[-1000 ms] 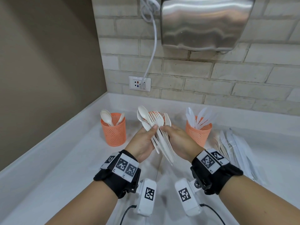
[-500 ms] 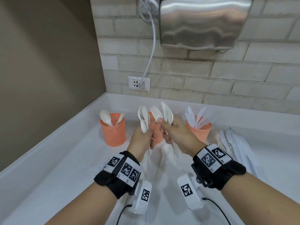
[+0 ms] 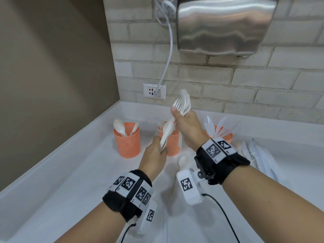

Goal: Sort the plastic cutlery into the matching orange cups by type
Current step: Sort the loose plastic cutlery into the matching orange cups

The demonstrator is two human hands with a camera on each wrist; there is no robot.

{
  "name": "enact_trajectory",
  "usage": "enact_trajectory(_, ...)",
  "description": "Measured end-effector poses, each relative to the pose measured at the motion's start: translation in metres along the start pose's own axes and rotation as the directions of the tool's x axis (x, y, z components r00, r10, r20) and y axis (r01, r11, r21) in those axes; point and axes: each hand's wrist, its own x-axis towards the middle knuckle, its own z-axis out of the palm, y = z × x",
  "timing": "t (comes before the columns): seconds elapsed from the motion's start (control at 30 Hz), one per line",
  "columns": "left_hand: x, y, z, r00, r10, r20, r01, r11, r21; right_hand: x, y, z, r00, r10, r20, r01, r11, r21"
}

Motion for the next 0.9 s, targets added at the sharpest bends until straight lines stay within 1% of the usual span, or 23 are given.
enact_trajectory(0.07, 0.000, -0.008, -0.009, 0.999, -0.044, -0.005, 0.044, 0.999, -0.021, 0.013, -0.007, -0.003, 0.998, -0.030, -0.046, 0.035, 0.995, 0.097)
enact_trajectory(0.13, 0.001, -0.017, -0.018, 0.996, -0.086, -0.033, 0.084, 0.994, -0.064, 0.030, -0.008, -0.006, 0.996, -0.029, -0.089, 0.047, 0.977, 0.209)
enact_trajectory(0.2, 0.004, -0.025, -0.027, 0.990, -0.120, -0.067, 0.109, 0.983, -0.146, 0.045, -0.005, -0.006, 0.988, -0.060, -0.141, 0.091, 0.971, 0.219)
enact_trajectory(0.27, 0.007, -0.029, -0.036, 0.983, -0.170, -0.069, 0.149, 0.960, -0.236, 0.059, 0.005, -0.002, 0.974, -0.111, -0.196, 0.134, 0.985, 0.107)
enact_trajectory(0.33, 0.010, -0.030, -0.044, 0.972, -0.231, -0.036, 0.204, 0.914, -0.349, 0.072, 0.015, 0.004, 0.964, -0.150, -0.219, 0.153, 0.988, -0.001)
enact_trajectory(0.43, 0.013, -0.032, -0.058, 0.964, -0.265, 0.025, 0.236, 0.805, -0.544, 0.083, 0.033, 0.012, 0.970, -0.159, -0.187, 0.141, 0.985, -0.103)
enact_trajectory(0.5, 0.015, -0.036, -0.066, 0.965, -0.259, 0.037, 0.226, 0.755, -0.615, 0.084, 0.046, 0.016, 0.983, -0.128, -0.129, 0.104, 0.978, -0.181)
enact_trajectory(0.57, 0.019, -0.041, -0.075, 0.969, -0.247, 0.008, 0.198, 0.754, -0.626, 0.084, 0.060, 0.017, 0.996, -0.060, -0.069, 0.045, 0.976, -0.212)
enact_trajectory(0.63, 0.027, -0.043, -0.085, 0.975, -0.219, -0.045, 0.151, 0.792, -0.591, 0.082, 0.067, 0.018, 0.999, 0.006, -0.031, -0.012, 0.981, -0.192)
enact_trajectory(0.67, 0.032, -0.041, -0.091, 0.976, -0.205, -0.079, 0.124, 0.811, -0.573, 0.081, 0.068, 0.019, 1.000, 0.013, -0.026, -0.018, 0.983, -0.181)
enact_trajectory(0.7, 0.038, -0.039, -0.097, 0.974, -0.192, -0.121, 0.093, 0.824, -0.560, 0.080, 0.067, 0.019, 1.000, -0.006, -0.030, 0.000, 0.982, -0.188)
enact_trajectory(0.73, 0.045, -0.035, -0.103, 0.969, -0.183, -0.168, 0.058, 0.825, -0.563, 0.079, 0.065, 0.018, 0.997, -0.062, -0.044, 0.051, 0.974, -0.221)
enact_trajectory(0.77, 0.054, -0.031, -0.109, 0.961, -0.172, -0.217, 0.015, 0.814, -0.580, 0.077, 0.063, 0.018, 0.988, -0.145, -0.061, 0.123, 0.953, -0.275)
enact_trajectory(0.83, 0.071, -0.022, -0.121, 0.939, -0.127, -0.318, -0.091, 0.803, -0.589, 0.069, 0.059, 0.015, 0.942, -0.325, -0.085, 0.271, 0.885, -0.378)
enact_trajectory(0.9, 0.088, -0.015, -0.125, 0.912, -0.075, -0.403, -0.177, 0.815, -0.552, 0.054, 0.055, 0.014, 0.895, -0.441, -0.058, 0.380, 0.825, -0.418)
